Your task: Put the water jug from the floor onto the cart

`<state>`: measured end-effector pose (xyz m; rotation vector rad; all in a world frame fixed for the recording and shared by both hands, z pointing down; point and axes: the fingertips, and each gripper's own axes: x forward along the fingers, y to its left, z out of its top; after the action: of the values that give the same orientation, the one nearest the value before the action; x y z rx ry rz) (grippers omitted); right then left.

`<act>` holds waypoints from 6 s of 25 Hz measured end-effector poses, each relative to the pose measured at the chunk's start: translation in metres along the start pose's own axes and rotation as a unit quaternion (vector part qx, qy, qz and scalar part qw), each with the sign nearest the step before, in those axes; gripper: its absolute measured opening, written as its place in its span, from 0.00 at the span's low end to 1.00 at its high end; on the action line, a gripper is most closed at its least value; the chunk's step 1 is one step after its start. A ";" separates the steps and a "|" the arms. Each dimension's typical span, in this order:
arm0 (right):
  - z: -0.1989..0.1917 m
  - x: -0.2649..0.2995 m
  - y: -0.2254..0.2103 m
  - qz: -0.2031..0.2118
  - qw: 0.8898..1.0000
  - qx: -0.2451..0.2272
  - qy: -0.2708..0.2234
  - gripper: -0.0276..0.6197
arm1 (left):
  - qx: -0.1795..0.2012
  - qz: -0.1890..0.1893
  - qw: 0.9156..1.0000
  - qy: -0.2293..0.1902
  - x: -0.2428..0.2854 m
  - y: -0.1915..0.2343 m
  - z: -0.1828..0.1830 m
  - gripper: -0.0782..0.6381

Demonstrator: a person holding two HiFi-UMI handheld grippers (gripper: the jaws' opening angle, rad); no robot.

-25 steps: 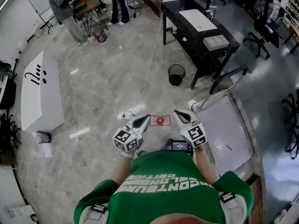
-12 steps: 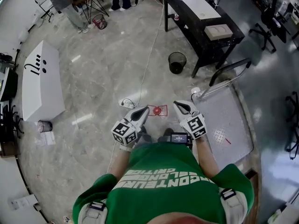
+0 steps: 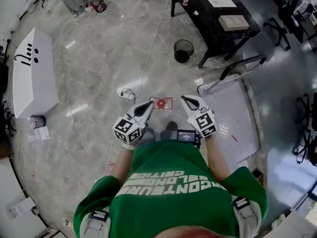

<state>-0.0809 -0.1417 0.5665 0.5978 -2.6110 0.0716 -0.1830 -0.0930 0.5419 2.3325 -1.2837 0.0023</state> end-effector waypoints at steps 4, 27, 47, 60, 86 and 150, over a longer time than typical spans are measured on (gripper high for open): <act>-0.002 0.015 -0.002 0.005 1.000 -0.003 0.011 0.03 | -0.020 0.009 1.000 0.000 -0.005 0.016 -0.004 0.13; -0.105 0.070 -0.011 -0.005 0.994 0.025 0.103 0.03 | -0.058 0.021 0.995 0.076 0.017 0.092 -0.082 0.13; -0.340 0.195 0.003 -0.058 0.969 0.136 0.199 0.08 | -0.090 0.083 0.977 0.176 0.079 0.220 -0.296 0.13; -0.436 0.237 0.014 -0.068 0.945 0.186 0.261 0.26 | -0.112 0.122 0.945 0.281 0.097 0.265 -0.416 0.39; -0.490 0.253 0.024 -0.086 0.913 0.261 0.302 0.10 | -0.209 0.119 0.915 0.325 0.106 0.275 -0.482 0.20; 0.041 0.059 -0.036 -0.143 0.986 0.077 0.032 0.12 | -0.082 -0.037 0.994 0.057 0.023 0.083 0.042 0.22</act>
<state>-0.1298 -0.2040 0.5542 1.0022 -2.4450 0.2002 -0.2457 -0.1651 0.5434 2.2041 -1.1001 0.0056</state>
